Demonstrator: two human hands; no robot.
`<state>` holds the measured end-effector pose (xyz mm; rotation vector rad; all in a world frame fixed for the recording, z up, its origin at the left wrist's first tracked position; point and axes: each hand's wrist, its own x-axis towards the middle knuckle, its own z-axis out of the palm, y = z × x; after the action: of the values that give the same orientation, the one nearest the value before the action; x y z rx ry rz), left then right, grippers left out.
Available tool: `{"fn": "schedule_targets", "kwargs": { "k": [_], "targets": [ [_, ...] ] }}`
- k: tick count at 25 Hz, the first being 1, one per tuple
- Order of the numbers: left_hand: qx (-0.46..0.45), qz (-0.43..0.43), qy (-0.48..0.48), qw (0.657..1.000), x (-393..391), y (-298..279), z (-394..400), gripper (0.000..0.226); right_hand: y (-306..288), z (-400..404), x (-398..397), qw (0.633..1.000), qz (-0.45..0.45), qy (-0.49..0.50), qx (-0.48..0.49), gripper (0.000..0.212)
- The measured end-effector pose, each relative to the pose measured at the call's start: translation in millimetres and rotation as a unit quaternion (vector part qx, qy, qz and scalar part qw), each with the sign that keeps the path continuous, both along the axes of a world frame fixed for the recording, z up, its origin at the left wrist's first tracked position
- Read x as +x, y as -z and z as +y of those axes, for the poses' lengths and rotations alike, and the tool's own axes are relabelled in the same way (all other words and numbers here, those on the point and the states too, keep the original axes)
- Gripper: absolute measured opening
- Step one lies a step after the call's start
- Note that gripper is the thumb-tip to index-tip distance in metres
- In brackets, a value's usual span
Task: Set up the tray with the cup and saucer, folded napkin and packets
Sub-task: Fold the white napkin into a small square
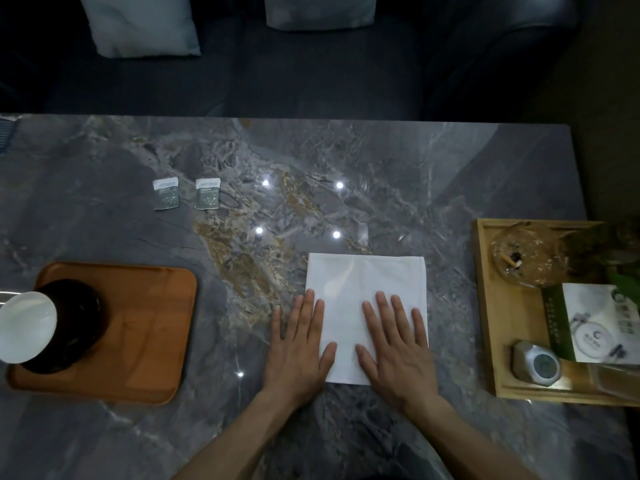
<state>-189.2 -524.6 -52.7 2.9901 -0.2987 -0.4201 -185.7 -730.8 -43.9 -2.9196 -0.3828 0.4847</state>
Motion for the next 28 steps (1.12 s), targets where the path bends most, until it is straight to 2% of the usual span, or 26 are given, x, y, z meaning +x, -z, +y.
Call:
{"fn": "schedule_targets", "kwargs": {
  "k": [2, 5, 7, 9, 11, 14, 19, 22, 24, 28],
  "targets": [
    [-0.006, -0.028, 0.003, 1.0, 1.7, -2.0, 1.3, 0.071, -5.2, -1.7, 3.1, 1.0, -0.005, -0.002, 0.007, 0.07],
    [-0.037, -0.087, -0.016, 0.995, 30.9, -14.2, 5.6, 0.044, -18.1, -13.6, 34.3, 0.998, -0.04, -0.005, 0.044, 0.054],
    [-0.04, -0.111, -0.028, 0.993, 66.2, -26.3, 6.1, 0.033, -26.1, -27.4, 67.6, 0.999, -0.043, 0.012, 0.031, 0.053],
    [-0.046, -0.077, -0.024, 0.996, 103.1, -39.3, 5.4, 0.038, -31.6, -39.9, 97.5, 1.0, 0.0, 0.024, 0.003, 0.059],
    [-0.035, 0.005, -0.003, 0.999, 133.1, -50.0, 4.5, 0.045, -35.0, -47.5, 119.6, 0.999, 0.025, 0.014, -0.02, 0.063],
    [-0.006, 0.079, 0.031, 0.996, 158.7, -62.2, 2.0, 0.041, -43.7, -48.5, 138.8, 0.999, 0.038, 0.003, -0.031, 0.064],
    [0.047, 0.127, 0.039, 0.99, 172.9, -68.3, -10.3, 0.042, -45.1, -41.9, 153.4, 0.992, 0.086, 0.019, -0.086, 0.051],
    [0.061, 0.142, 0.063, 0.986, 178.3, -68.5, -10.9, 0.038, -49.2, -42.7, 161.9, 0.985, 0.135, 0.012, -0.103, 0.056],
    [0.038, 0.145, 0.074, 0.986, 175.7, -65.7, -6.8, 0.031, -49.5, -42.8, 159.9, 0.987, 0.137, 0.023, -0.074, 0.048],
    [-0.025, 0.122, 0.076, 0.989, 158.2, -68.2, 5.3, 0.022, -57.3, -45.2, 146.3, 0.984, 0.153, 0.071, 0.052, 0.031]
  ]
}}
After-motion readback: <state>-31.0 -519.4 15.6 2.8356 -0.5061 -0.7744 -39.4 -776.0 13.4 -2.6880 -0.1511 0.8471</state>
